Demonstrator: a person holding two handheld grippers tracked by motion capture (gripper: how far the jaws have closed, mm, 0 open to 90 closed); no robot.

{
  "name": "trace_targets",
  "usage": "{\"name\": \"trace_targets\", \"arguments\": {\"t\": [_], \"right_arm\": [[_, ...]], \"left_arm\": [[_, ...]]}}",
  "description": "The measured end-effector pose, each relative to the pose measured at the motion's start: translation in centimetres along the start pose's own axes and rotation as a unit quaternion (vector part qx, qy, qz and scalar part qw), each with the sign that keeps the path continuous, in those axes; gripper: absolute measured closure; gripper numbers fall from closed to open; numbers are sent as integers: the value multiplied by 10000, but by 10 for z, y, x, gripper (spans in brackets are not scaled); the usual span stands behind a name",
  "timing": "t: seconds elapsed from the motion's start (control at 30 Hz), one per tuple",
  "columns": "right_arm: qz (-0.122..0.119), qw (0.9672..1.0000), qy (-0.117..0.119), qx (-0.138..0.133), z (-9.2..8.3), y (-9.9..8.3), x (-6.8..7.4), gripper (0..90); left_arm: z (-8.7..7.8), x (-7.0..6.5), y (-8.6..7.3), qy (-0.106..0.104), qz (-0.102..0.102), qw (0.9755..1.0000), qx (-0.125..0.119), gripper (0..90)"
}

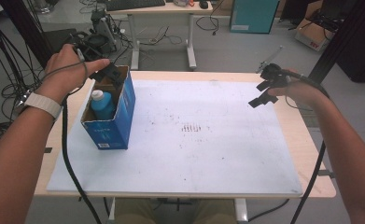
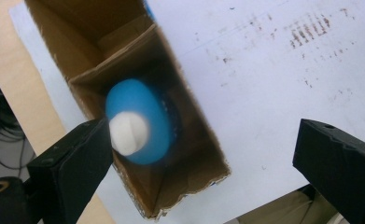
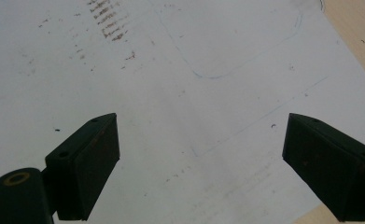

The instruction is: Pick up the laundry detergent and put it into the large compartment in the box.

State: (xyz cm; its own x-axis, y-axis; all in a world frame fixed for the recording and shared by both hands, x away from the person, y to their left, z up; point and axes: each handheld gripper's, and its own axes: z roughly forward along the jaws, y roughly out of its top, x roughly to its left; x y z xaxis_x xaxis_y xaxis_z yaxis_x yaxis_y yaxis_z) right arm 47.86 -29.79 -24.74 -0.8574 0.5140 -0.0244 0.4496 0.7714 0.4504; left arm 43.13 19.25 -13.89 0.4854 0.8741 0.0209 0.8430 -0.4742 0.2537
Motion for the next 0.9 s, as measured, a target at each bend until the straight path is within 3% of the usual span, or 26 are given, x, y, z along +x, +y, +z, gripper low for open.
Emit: {"name": "trace_targets", "arguments": {"t": [0.2,0.4,0.57,0.63,0.7,0.9], "right_arm": [[50,10000,2,-4,-2,-3,0,110],[56,10000,-1,-25,-3,-4,1,110],[72,10000,-16,-31,-6,-6,3,109],[67,10000,-18,-21,-6,-6,4,109],[70,10000,-16,-38,-7,-7,4,109],[97,9999,-16,-38,-8,-10,6,108]], "left_arm": [[-8,-16,9,8,357,9993,-60,54],[-14,-37,21,-25,841,9963,-152,53],[-14,-55,34,-127,1312,9911,-182,50],[-14,-57,35,-136,1356,9905,-198,51],[-12,-65,39,-208,1508,9882,-188,49],[-3,-85,45,-397,2000,9789,-141,55]]}}
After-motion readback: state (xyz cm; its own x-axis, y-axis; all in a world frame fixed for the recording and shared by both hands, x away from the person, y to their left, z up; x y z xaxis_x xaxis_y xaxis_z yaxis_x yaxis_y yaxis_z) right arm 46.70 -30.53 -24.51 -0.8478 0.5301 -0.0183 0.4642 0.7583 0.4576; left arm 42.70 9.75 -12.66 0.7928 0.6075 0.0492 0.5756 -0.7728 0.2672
